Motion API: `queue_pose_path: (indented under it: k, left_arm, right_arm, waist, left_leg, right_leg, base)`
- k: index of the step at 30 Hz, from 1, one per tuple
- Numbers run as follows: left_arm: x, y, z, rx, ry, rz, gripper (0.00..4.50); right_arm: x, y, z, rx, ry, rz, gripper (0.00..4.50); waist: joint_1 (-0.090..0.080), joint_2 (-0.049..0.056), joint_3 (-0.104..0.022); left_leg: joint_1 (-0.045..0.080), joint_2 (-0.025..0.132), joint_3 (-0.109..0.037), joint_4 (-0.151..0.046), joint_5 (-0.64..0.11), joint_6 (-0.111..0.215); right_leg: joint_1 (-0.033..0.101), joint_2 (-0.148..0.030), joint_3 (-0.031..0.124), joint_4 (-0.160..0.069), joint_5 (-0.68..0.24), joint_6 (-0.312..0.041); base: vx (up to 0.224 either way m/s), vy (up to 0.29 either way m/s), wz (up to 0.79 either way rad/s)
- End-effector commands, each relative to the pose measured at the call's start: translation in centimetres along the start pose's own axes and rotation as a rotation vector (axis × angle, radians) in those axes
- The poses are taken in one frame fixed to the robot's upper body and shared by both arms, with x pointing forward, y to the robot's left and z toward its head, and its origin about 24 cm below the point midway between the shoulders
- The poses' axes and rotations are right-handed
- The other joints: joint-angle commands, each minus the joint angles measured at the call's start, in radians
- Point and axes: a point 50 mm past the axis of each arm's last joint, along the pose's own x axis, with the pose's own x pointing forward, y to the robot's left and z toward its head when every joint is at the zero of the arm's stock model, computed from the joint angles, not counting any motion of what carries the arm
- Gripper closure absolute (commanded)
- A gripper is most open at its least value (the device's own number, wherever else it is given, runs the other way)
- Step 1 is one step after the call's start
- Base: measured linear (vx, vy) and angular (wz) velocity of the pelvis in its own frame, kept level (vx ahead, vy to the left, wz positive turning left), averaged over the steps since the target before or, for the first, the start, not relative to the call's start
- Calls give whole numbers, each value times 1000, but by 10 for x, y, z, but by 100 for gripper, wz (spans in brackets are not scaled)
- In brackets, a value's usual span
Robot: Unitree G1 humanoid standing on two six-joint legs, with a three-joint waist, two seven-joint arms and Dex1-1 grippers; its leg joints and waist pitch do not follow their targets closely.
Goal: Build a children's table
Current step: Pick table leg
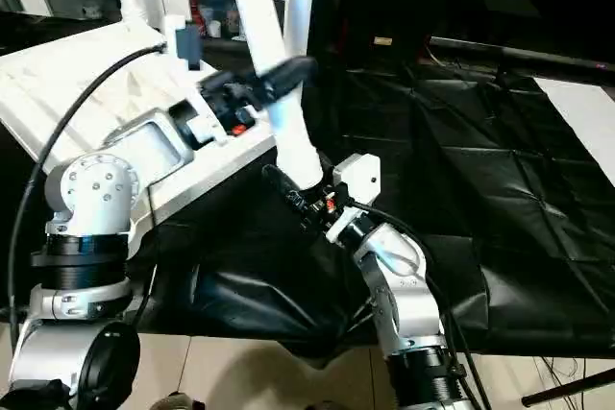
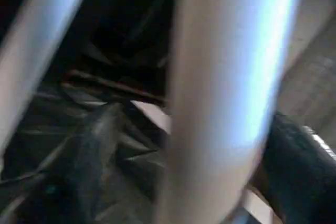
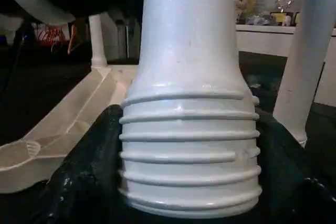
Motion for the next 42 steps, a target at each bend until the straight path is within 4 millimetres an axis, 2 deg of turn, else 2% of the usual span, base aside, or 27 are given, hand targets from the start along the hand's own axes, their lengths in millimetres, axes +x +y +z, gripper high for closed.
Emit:
queue_pose_path:
  k: [1, 3, 5, 6, 7, 12, 14, 15, 16, 19, 20, 21, 22, 23, 24, 25, 27, 31, 34, 37, 38, 41, 42]
  left_arm:
    - [1, 1, 1, 7, -5, 32, 52]
    - [1, 0, 0, 3, -10, 37, 79]
    - [2, -1, 0, 4, -11, 35, 80]
    - [2, -2, -1, 6, -9, 22, 99]
    - [3, -4, -1, 6, -15, 8, 122]
    - [3, -7, 0, -9, -28, -28, 135]
    - [2, -6, 1, -19, -37, -13, 166]
    - [0, -5, 3, -23, -48, -11, 170]
    - [0, -4, 3, -25, -51, -10, 170]
    - [-3, -3, 6, -28, -69, -1, 207]
    - [-3, -3, 7, -28, -71, -1, 211]
    - [-4, -3, 8, -16, -72, 5, 214]
    - [-4, -3, 12, -3, -75, 10, 225]
    - [-4, -3, 16, 21, -82, 18, 225]
    - [-4, -4, 19, 28, -87, 20, 247]
    - [-4, -4, 19, 29, -88, 20, 251]
    - [-4, -3, 22, 50, -91, 34, 256]
    - [-2, 2, 22, 80, -80, 73, 260]
    - [1, 5, 23, 95, -72, 104, 260]
    - [2, 4, 23, 99, -71, 101, 260]
    - [5, 2, 25, 104, -67, 84, 260]
    - [8, -1, 25, 114, -58, 64, 260]
    - [9, -2, 25, 123, -51, 56, 260]
  right_arm:
    - [1, 0, 6, -27, -7, 10, 176]
    - [2, 0, 6, -40, -4, 11, 176]
    - [1, -1, 6, -42, -3, 5, 176]
    - [2, -1, 7, -44, -3, 6, 176]
    - [3, -1, 7, -44, -6, 5, 176]
    - [5, 3, 6, -25, -6, 19, 176]
    - [6, 3, 6, -31, -4, 27, 176]
    - [6, 3, 7, -37, -1, 32, 176]
    - [6, 3, 7, -38, 1, 33, 176]
    - [7, 3, 8, -43, -1, 40, 176]
    - [8, 3, 9, -30, -9, 46, 120]
    - [8, 4, 10, -5, -17, 65, 106]
    - [9, 6, 12, 14, -17, 101, 106]
    - [11, 8, 13, 19, -9, 134, 106]
    - [12, 8, 14, 27, -5, 149, 85]
    - [12, 8, 14, 28, -5, 150, 72]
    - [14, 4, 17, 27, 4, 158, 62]
    - [17, -4, 25, 51, 6, 147, 31]
    - [22, -21, 44, 233, -40, 99, 31]
    - [23, -25, 49, 293, -46, 104, 31]
    - [24, -32, 53, 363, -2, 136, 31]
    - [27, -38, 54, 389, 74, 160, 31]
    - [29, -40, 54, 400, 106, 169, 31]
  waist:
    - [-2, 11, -73]
    - [-2, 16, -75]
    - [-1, 13, -76]
    - [-1, 16, -77]
    - [0, 19, -77]
    - [-1, 18, -77]
    - [-1, 16, -76]
    - [-1, 21, -76]
    - [-1, 20, -76]
    - [-1, 14, -76]
    - [-1, 8, -76]
    - [-1, 10, -75]
    - [-2, -4, -75]
    - [2, 0, -75]
    - [-1, 1, -75]
    - [0, 3, -75]
    - [0, -1, -75]
    - [0, 3, -76]
    - [0, 2, -77]
    - [3, 2, -79]
    - [1, -6, -78]
    - [3, -4, -80]
    - [4, -14, -81]
  left_leg:
    - [10, 11, -8, -65, -145, 18]
    - [11, 12, -8, -64, -136, 18]
    - [11, 11, -8, -63, -131, 21]
    - [10, 10, -8, -63, -128, 24]
    - [10, 10, -9, -63, -128, 24]
    - [11, 11, -8, -63, -135, 25]
    - [11, 11, -8, -64, -136, 24]
    - [11, 11, -8, -63, -136, 23]
    - [11, 11, -8, -64, -137, 23]
    - [11, 11, -8, -64, -141, 21]
    - [11, 11, -7, -64, -141, 23]
    - [11, 12, -7, -64, -142, 26]
    - [11, 12, -6, -63, -140, 31]
    - [10, 12, -8, -63, -133, 39]
    - [9, 13, -8, -63, -125, 40]
    - [12, 13, -8, -63, -121, 39]
    - [11, 13, -5, -61, -109, 38]
    - [14, 13, -5, -61, -98, 38]
    - [15, 12, -5, -61, -94, 38]
    - [16, 11, -5, -61, -93, 34]
    - [13, 9, -4, -61, -90, 28]
    - [10, 8, -4, -59, -70, 25]
    - [8, 7, -2, -57, -48, 27]
  right_leg:
    - [57, -50, 29, -75, -108, -161]
    - [57, -50, 28, -72, -69, -172]
    - [59, -49, 28, -70, -51, -179]
    - [60, -49, 28, -69, -35, -185]
    - [60, -50, 28, -69, -32, -187]
    - [61, -50, 28, -69, -26, -198]
    - [61, -50, 27, -69, -27, -198]
    - [61, -51, 28, -68, -27, -198]
    - [61, -50, 28, -69, -26, -198]
    - [62, -50, 27, -69, -32, -197]
    - [62, -50, 27, -70, -38, -196]
    - [61, -50, 28, -70, -47, -193]
    - [63, -50, 28, -71, -49, -190]
    - [63, -52, 28, -67, -57, -186]
    - [62, -52, 27, -68, -57, -182]
    - [61, -51, 27, -68, -56, -183]
    - [60, -52, 28, -68, -50, -184]
    - [59, -51, 29, -67, -45, -179]
    - [59, -49, 28, -66, -34, -179]
    - [58, -50, 27, -64, -32, -180]
    - [62, -48, 27, -66, -38, -179]
    - [64, -51, 27, -64, -28, -182]
    - [66, -52, 27, -64, -25, -183]
  base:
    - [0, 0, 0]
    - [0, 0, 0]
    - [0, 0, 0]
    - [0, 0, 0]
    - [0, 0, 0]
    - [0, 0, 0]
    - [0, 0, 0]
    - [0, 0, 0]
    - [0, 0, 0]
    - [0, 0, 0]
    - [0, 0, 0]
    - [0, 0, 0]
    - [0, 0, 0]
    - [0, 0, 0]
    - [0, 0, 0]
    - [0, 0, 0]
    - [0, 0, 0]
    - [0, 0, 0]
    - [0, 0, 0]
    - [0, 0, 0]
    - [0, 0, 0]
    - [0, 0, 0]
    - [0, 0, 0]
